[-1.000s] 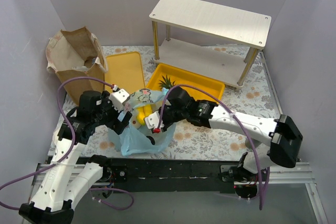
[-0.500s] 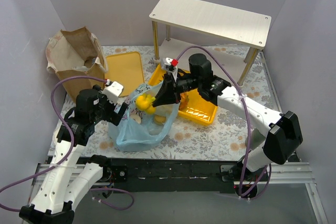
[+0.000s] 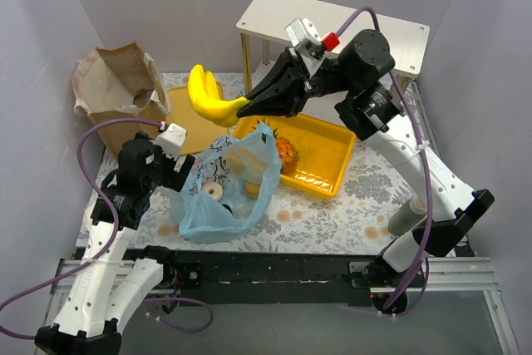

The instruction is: Untie the knot of the grocery bags and take out the mixed food

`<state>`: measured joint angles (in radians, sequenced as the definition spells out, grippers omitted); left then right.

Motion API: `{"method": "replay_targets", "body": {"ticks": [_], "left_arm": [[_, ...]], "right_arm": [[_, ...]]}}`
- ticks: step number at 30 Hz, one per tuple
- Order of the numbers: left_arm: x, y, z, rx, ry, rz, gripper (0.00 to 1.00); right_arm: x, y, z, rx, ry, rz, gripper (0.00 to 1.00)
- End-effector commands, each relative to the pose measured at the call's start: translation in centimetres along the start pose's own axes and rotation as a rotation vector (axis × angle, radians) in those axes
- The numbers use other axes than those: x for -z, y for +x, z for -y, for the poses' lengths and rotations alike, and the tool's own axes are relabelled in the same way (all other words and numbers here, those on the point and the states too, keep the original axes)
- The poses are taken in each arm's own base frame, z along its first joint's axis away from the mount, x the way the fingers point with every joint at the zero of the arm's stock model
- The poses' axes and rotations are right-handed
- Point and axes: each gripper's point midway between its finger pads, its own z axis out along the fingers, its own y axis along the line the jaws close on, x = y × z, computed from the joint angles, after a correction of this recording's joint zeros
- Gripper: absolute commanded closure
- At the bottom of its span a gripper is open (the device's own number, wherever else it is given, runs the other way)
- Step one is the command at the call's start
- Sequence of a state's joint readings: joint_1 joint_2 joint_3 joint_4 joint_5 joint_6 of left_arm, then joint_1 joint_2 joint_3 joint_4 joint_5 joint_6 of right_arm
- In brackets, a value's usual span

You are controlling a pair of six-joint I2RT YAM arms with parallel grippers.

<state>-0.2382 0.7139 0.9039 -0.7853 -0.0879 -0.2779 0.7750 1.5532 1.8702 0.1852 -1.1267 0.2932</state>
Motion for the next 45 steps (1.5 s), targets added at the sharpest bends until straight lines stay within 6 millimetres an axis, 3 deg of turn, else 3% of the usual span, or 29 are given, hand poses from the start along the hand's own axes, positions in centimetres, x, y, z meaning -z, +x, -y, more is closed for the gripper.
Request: {"method": "replay_targets", "body": {"ticks": [1,2,4,5,6,8,9,11,12,13,16,17,18,19,26,30,35,39,45], "left_arm": [[-0.2,-1.2,-2.0,0.034,-0.076,0.028,0.02],[-0.3,-1.3,-2.0,0.036,-0.068,0.026,0.02],[-0.4,-1.6,-2.1,0.032,-0.069,0.030,0.02],[-0.5,-1.6,-2.1,0.030,-0.070,0.030,0.02],[-0.5,-1.5,-2.1,0.024,-0.069,0.029,0.02],[-0.6,-1.4,-1.9,0.023,-0.060,0.026,0.02],[-0.6,-1.3,-1.6,0.022,-0.047,0.029,0.02],[-0.7,-1.2,-1.5,0.018,-0.043,0.029,0.02],[-0.8,-1.1,-1.7,0.021,-0.051,0.026,0.02],[-0.8,-1.1,-1.9,0.023,-0.062,0.028,0.02],[-1.2,-1.0,-1.9,0.020,-0.063,0.026,0.02],[-1.2,-1.2,-1.7,0.023,-0.054,0.029,0.02],[-1.2,-1.3,-1.6,0.024,-0.045,0.030,0.02],[-1.1,-1.8,-1.3,0.026,-0.017,0.038,0.02],[-1.2,-3.3,-1.3,0.021,0.005,0.059,0.02],[-0.9,-2.8,-1.2,0.021,0.002,0.063,0.02],[-0.5,-1.6,-0.8,0.024,-0.001,0.054,0.02],[-0.3,-1.0,-0.5,0.031,0.012,0.054,0.02],[-0.5,-0.7,-0.9,0.051,-0.006,0.050,0.02]], "right_arm": [[1.7,-1.2,2.4,0.156,0.204,-0.019,0.99],[2.9,-0.6,5.1,0.269,0.352,-0.068,0.99],[5.1,-0.1,6.1,0.367,0.449,-0.141,0.99],[6.7,1.5,7.0,0.375,0.527,-0.216,0.99],[8.1,2.6,7.0,0.460,0.565,-0.287,0.99],[11.1,5.0,7.9,0.475,0.693,-0.401,0.99],[12.6,7.0,7.5,0.490,0.720,-0.473,0.99],[15.2,8.8,7.4,0.487,0.792,-0.559,0.99],[16.4,9.5,6.4,0.505,0.794,-0.603,0.99],[17.5,12.0,6.1,0.478,0.794,-0.664,0.99],[20.1,16.0,4.0,0.445,0.783,-0.814,0.99],[20.9,16.5,3.5,0.436,0.786,-0.859,0.99],[21.8,18.8,2.0,0.375,0.727,-0.954,0.99],[22.2,19.2,1.5,0.415,0.658,-1.021,0.99],[27.8,28.1,-2.9,0.325,0.209,-1.472,0.99],[29.3,30.6,-4.3,0.235,0.025,-1.562,0.99],[30.7,32.9,-3.9,0.157,-0.078,-1.649,0.99],[32.8,33.8,-3.8,0.094,-0.175,-1.784,0.99],[33.4,34.7,-1.9,0.084,-0.209,-1.836,0.99]]}}
